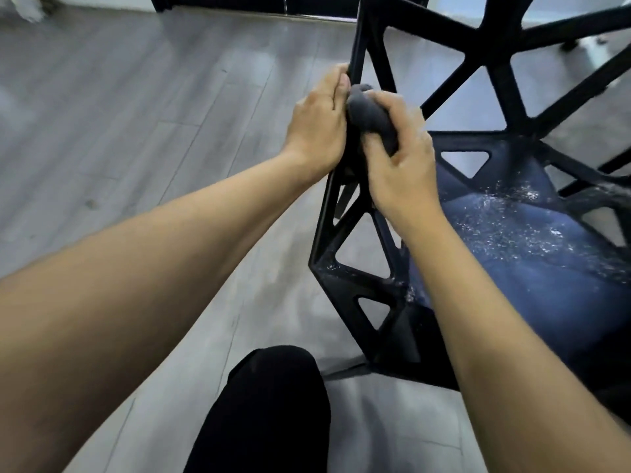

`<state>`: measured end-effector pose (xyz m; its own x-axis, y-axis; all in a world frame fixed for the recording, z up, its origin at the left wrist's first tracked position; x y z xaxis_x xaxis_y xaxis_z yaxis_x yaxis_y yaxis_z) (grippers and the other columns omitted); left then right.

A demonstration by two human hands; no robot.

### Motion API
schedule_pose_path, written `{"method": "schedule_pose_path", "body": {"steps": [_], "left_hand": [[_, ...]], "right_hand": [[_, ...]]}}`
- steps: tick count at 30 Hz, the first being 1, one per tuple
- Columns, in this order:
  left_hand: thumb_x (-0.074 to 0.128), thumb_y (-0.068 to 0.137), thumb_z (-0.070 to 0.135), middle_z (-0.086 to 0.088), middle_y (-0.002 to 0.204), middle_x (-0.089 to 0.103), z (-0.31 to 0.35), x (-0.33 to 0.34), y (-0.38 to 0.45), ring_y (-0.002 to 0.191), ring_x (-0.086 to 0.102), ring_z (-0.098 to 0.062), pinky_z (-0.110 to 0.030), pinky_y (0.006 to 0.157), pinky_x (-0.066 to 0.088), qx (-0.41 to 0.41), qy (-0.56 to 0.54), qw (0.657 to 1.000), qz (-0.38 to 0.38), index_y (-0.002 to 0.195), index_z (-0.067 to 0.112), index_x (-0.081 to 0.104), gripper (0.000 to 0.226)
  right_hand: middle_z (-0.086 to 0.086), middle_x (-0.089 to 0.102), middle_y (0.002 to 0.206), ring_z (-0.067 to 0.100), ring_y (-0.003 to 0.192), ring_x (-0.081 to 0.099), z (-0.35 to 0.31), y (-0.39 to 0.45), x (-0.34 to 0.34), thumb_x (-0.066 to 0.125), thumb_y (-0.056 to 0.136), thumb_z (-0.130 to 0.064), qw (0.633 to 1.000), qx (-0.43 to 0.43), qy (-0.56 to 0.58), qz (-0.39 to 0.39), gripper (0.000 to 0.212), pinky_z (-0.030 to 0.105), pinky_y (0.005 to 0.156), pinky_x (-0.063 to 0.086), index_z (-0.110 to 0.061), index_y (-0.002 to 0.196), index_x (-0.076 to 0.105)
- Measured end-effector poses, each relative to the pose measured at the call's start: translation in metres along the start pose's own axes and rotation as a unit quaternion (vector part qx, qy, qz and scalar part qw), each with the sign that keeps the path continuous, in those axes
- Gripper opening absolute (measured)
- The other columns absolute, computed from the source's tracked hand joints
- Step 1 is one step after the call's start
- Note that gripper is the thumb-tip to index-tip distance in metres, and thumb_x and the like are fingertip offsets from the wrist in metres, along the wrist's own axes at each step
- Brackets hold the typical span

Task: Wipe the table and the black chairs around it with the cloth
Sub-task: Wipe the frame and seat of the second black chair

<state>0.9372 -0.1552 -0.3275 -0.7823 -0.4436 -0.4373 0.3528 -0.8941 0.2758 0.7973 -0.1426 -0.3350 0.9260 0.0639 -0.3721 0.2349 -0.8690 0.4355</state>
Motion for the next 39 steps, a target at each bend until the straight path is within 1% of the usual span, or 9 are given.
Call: {"method": "schedule_pose_path", "body": {"steps": [3, 8, 12, 18, 25, 28, 32, 36, 39], "left_hand": [[0.03, 0.105, 0.034, -0.005, 0.095, 0.066, -0.002, -0.002, 0.002, 0.088, 0.062, -0.02, -0.049, 0.084, 0.051, 0.008, -0.012, 1.0, -0.011, 0.121, 0.018, 0.059, 0.036], [0.029, 0.107, 0.035, 0.0, 0.089, 0.058, 0.001, -0.004, 0.002, 0.082, 0.055, -0.016, -0.05, 0.085, 0.053, 0.011, -0.02, 0.998, -0.051, 0.12, 0.022, 0.055, 0.032], [0.029, 0.109, 0.032, 0.0, 0.086, 0.056, 0.008, -0.006, 0.001, 0.077, 0.055, -0.016, -0.04, 0.069, 0.052, -0.01, -0.031, 0.996, -0.078, 0.122, 0.019, 0.051, 0.029], [0.027, 0.107, 0.034, -0.005, 0.09, 0.061, 0.016, -0.004, -0.015, 0.093, 0.062, -0.029, -0.045, 0.085, 0.05, -0.099, -0.022, 0.995, -0.019, 0.107, 0.015, 0.058, 0.036], [0.026, 0.109, 0.034, -0.008, 0.089, 0.063, 0.016, 0.001, -0.028, 0.082, 0.057, -0.022, -0.04, 0.077, 0.046, -0.095, -0.013, 0.995, 0.014, 0.106, 0.009, 0.061, 0.044], [0.025, 0.109, 0.036, -0.004, 0.084, 0.061, 0.014, 0.004, -0.027, 0.081, 0.057, -0.024, -0.04, 0.074, 0.045, -0.069, 0.009, 0.997, 0.026, 0.095, 0.012, 0.058, 0.043], [0.027, 0.109, 0.034, -0.004, 0.08, 0.058, 0.009, 0.005, -0.025, 0.076, 0.054, -0.024, -0.036, 0.066, 0.039, -0.03, 0.052, 0.997, 0.043, 0.082, 0.015, 0.049, 0.04], [0.027, 0.109, 0.032, -0.003, 0.088, 0.061, 0.011, 0.005, -0.027, 0.079, 0.056, -0.021, -0.032, 0.065, 0.035, -0.002, 0.088, 0.994, 0.064, 0.087, 0.015, 0.052, 0.037], [0.028, 0.109, 0.029, 0.001, 0.094, 0.061, 0.015, 0.006, -0.032, 0.082, 0.055, -0.017, -0.029, 0.069, 0.035, 0.012, 0.106, 0.991, 0.075, 0.098, 0.015, 0.057, 0.034]], "right_hand": [[0.003, 0.057, 0.121, 0.001, 0.11, 0.054, -0.008, -0.016, -0.005, 0.055, 0.092, -0.007, 0.999, -0.017, -0.031, -0.021, 0.04, 0.01, 0.096, 0.04, -0.021, 0.128, 0.064], [-0.001, 0.059, 0.122, 0.014, 0.12, 0.052, -0.017, -0.065, -0.006, 0.058, 0.093, -0.008, 0.997, -0.006, -0.067, -0.048, 0.039, 0.022, 0.104, 0.042, -0.019, 0.13, 0.064], [-0.004, 0.057, 0.122, 0.014, 0.12, 0.051, -0.028, -0.107, -0.008, 0.061, 0.093, -0.008, 0.99, 0.01, -0.098, -0.1, 0.04, 0.023, 0.102, 0.041, -0.021, 0.13, 0.063], [-0.006, 0.054, 0.11, 0.019, 0.105, 0.054, -0.048, -0.138, -0.014, 0.058, 0.089, -0.022, 0.968, -0.056, -0.183, -0.161, 0.038, 0.031, 0.091, 0.047, -0.025, 0.127, 0.064], [-0.005, 0.043, 0.09, 0.014, 0.083, 0.043, -0.041, -0.158, -0.024, 0.061, 0.089, -0.034, 0.957, -0.088, -0.253, -0.114, 0.034, 0.034, 0.08, 0.044, -0.026, 0.122, 0.067], [-0.009, 0.05, 0.097, 0.013, 0.093, 0.049, -0.028, -0.163, -0.029, 0.06, 0.09, -0.039, 0.948, -0.076, -0.299, -0.073, 0.032, 0.034, 0.093, 0.038, -0.03, 0.12, 0.068], [-0.009, 0.054, 0.126, 0.015, 0.121, 0.047, -0.008, -0.14, -0.014, 0.05, 0.094, -0.043, 0.961, 0.012, -0.274, -0.043, 0.032, 0.039, 0.111, 0.031, -0.031, 0.121, 0.063], [-0.007, 0.058, 0.106, 0.021, 0.1, 0.054, -0.006, -0.106, -0.014, 0.042, 0.097, -0.041, 0.936, -0.043, -0.332, -0.109, 0.032, 0.043, 0.09, 0.047, -0.026, 0.12, 0.057], [-0.003, 0.059, 0.107, 0.025, 0.097, 0.058, 0.0, -0.053, -0.04, 0.05, 0.101, -0.037, 0.965, 0.024, -0.259, -0.038, 0.027, 0.046, 0.085, 0.05, -0.027, 0.125, 0.051]]}}
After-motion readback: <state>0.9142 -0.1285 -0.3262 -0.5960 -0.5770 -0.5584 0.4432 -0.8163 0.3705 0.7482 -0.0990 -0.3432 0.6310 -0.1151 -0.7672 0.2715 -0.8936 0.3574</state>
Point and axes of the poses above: each hand's wrist, its own y-axis towards the middle knuckle, its own x-axis out of the palm, z = x × y, the point moved 4 cm from there along y, towards the middle knuckle
